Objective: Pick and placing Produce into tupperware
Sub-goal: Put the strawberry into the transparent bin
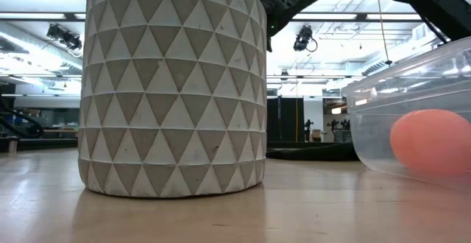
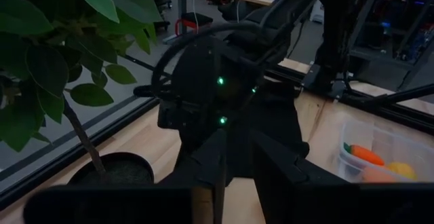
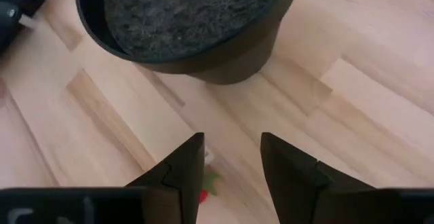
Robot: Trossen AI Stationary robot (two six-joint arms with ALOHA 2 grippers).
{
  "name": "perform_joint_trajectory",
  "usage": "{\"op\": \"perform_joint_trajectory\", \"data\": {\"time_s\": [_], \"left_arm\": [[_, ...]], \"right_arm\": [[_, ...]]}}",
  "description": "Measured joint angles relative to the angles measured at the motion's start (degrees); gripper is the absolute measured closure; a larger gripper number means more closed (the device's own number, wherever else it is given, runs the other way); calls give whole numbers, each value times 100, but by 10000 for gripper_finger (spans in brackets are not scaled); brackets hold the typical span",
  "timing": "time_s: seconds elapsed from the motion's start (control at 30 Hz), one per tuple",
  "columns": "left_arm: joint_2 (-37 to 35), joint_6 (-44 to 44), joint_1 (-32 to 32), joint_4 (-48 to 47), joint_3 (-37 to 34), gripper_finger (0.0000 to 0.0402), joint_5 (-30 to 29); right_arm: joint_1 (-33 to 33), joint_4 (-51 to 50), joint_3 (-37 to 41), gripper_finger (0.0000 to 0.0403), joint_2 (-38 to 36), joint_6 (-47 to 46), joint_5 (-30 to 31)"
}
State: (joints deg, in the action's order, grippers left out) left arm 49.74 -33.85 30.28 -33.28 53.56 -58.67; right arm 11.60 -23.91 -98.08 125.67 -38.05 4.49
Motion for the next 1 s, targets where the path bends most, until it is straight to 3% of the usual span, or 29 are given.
{"op": "perform_joint_trajectory", "data": {"time_s": [0.33,1.0], "left_arm": [[0,-32,0,-2,0,330,2],[2,-47,0,3,0,327,3]], "right_arm": [[-169,163,2,251,131,-164,-268],[-193,265,4,251,397,-692,-203]]}}
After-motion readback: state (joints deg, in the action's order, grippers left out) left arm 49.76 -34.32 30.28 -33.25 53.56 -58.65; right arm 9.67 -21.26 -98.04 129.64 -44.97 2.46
